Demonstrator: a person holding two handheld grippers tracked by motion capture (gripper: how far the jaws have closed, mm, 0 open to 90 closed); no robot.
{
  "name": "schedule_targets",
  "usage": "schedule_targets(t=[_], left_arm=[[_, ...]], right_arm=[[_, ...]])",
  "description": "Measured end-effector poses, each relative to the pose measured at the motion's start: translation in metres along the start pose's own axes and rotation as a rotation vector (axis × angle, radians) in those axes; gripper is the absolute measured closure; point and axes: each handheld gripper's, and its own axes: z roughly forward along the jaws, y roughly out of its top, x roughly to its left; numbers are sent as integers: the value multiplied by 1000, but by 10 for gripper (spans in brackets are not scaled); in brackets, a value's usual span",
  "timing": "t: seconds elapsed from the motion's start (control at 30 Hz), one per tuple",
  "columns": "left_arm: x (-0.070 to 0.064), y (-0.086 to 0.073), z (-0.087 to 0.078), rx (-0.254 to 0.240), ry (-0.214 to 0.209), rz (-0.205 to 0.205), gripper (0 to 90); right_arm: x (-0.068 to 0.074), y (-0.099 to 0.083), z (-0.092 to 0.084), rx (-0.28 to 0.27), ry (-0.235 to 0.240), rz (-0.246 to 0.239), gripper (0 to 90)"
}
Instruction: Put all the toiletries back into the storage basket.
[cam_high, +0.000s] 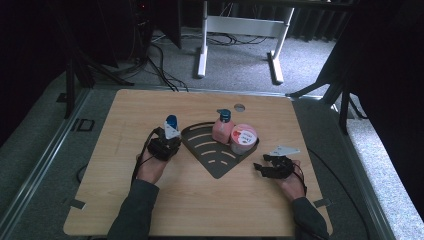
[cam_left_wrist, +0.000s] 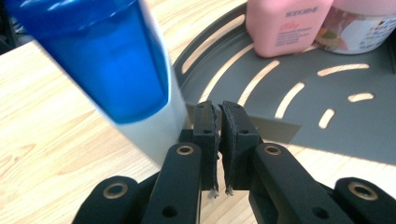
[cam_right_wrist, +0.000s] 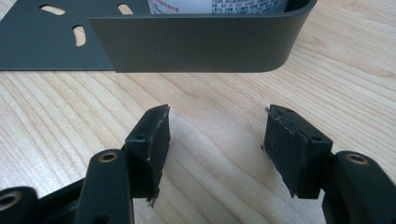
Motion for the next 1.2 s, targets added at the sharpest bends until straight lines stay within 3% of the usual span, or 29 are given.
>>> schedule_targets(t=[0.47, 0.73, 0.97, 1.2], left_arm=[[21, -16, -12, 30, 23, -19, 828], [35, -22, -25, 21, -12, -39, 718], [45, -19, -28, 26, -53, -71, 656], [48, -12, -29, 27, -68, -72, 568]], right_arm=[[0, 0, 0, 0, 1, -2, 405], [0, 0, 0, 1, 1, -2, 404], [0, 0, 0, 2, 2, 0, 404], [0, 0, 0, 2, 2, 0, 404]])
